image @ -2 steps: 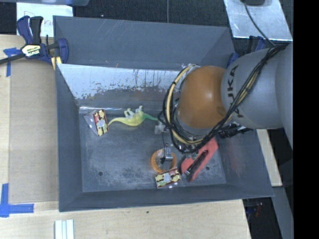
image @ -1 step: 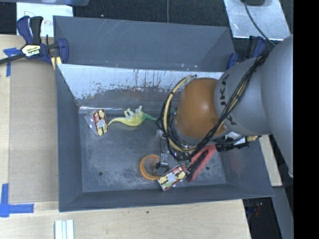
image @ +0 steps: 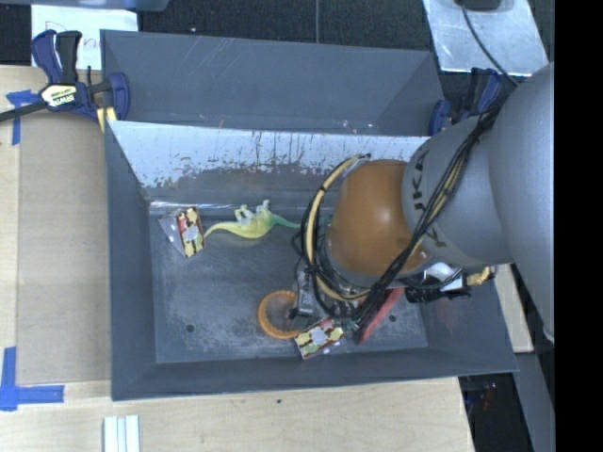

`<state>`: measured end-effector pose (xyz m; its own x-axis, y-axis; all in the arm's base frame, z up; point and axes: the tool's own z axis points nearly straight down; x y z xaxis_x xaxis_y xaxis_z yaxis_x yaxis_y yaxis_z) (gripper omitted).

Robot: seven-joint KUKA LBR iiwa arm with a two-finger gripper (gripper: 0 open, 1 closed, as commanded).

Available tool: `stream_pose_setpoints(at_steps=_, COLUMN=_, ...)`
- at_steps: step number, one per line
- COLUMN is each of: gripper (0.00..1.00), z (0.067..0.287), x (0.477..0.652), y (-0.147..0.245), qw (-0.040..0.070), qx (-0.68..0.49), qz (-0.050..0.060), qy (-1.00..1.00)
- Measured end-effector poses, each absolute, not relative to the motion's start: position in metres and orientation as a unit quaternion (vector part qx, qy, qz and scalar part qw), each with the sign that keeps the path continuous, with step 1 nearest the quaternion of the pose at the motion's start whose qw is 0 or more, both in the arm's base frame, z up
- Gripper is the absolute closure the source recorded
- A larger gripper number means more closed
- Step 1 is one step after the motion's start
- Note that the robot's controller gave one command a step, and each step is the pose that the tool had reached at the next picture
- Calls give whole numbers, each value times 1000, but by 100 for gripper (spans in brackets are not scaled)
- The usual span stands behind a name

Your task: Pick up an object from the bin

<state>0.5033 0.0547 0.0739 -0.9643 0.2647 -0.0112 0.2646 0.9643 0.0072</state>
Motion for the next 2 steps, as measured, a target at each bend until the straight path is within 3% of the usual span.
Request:
stream_pose_setpoints(at_steps=1, gripper=100, z=74, x=503, y=55, qw=6, qx=134, qz=3, qy=991)
stream_pose_setpoints(at_steps=2, gripper=100, z=115, x=501, y=54, qw=4, qx=134, qz=2, qy=991)
